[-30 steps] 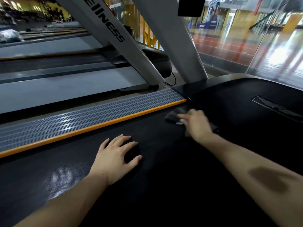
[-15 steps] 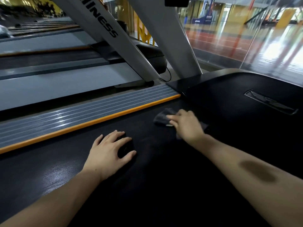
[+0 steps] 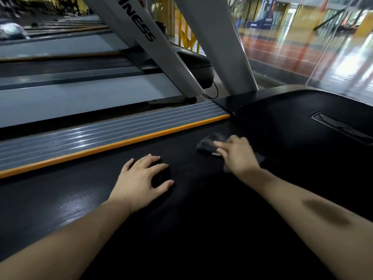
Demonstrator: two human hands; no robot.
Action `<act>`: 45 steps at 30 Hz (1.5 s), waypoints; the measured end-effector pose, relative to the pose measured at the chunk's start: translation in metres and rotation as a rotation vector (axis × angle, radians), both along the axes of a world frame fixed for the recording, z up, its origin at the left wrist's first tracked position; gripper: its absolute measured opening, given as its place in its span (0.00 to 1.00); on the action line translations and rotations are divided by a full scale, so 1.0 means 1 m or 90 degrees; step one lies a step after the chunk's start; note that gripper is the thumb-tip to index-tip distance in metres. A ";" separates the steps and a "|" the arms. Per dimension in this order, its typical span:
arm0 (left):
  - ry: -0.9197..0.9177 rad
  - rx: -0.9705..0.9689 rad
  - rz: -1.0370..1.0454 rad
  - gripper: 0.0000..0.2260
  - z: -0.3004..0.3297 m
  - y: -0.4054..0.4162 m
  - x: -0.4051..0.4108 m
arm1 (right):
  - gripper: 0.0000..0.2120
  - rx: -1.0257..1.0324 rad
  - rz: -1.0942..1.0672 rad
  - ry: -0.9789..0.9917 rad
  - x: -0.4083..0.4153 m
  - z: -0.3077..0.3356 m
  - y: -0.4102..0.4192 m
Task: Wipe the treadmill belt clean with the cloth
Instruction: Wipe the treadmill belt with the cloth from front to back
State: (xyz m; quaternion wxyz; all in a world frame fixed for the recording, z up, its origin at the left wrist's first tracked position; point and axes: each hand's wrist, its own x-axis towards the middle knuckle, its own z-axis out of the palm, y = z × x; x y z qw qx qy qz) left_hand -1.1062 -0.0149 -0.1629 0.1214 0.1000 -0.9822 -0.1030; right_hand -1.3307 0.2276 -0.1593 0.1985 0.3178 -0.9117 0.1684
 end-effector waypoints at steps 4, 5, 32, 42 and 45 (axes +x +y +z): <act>-0.008 0.009 0.002 0.29 0.001 0.000 -0.001 | 0.13 -0.026 -0.224 -0.028 -0.039 0.002 0.032; -0.012 0.006 -0.001 0.29 0.002 0.000 -0.002 | 0.13 -0.013 -0.225 -0.028 -0.028 0.002 0.025; -0.005 -0.010 -0.018 0.36 0.000 -0.001 -0.002 | 0.13 -0.031 -0.048 0.003 -0.005 0.001 0.035; 0.024 -0.059 -0.052 0.30 0.001 0.001 0.000 | 0.12 -0.049 -0.030 -0.016 0.081 -0.009 -0.018; 0.016 -0.102 -0.054 0.26 0.005 0.010 0.002 | 0.14 -0.017 0.113 -0.038 0.083 -0.004 -0.014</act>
